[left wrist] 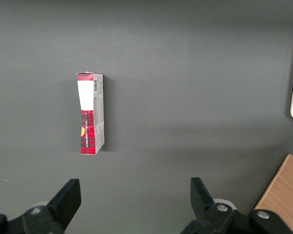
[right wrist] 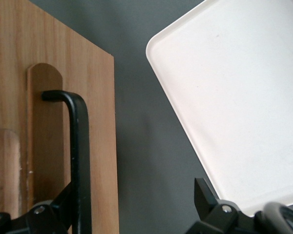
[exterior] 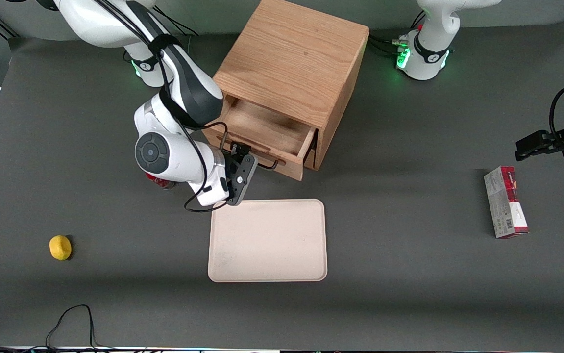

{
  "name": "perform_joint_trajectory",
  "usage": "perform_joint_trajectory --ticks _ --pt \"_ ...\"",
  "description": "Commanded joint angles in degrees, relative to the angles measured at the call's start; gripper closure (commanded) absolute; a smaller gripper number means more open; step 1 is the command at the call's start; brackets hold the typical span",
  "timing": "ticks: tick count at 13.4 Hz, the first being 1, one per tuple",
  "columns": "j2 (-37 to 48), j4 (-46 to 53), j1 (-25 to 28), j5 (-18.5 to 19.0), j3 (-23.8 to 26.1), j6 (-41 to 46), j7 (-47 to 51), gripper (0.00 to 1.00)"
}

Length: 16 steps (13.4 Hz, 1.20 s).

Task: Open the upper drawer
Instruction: 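Pull the handle with the right gripper, sliding the upper drawer out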

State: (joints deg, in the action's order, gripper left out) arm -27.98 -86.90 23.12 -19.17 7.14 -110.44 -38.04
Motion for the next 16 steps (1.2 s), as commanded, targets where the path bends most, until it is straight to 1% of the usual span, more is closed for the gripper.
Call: perform_joint_trajectory --ticks 1,11,16 --pt "-3.39 4.28 -1.14 0.45 0.24 -0.13 -1.25 0.0" --pt "-7.35 9.99 -2.38 0.53 0.24 -0.13 -2.21 0.0" --pt "-8.59 12.72 -4.3 0.53 0.24 0.4 -2.04 0.0"
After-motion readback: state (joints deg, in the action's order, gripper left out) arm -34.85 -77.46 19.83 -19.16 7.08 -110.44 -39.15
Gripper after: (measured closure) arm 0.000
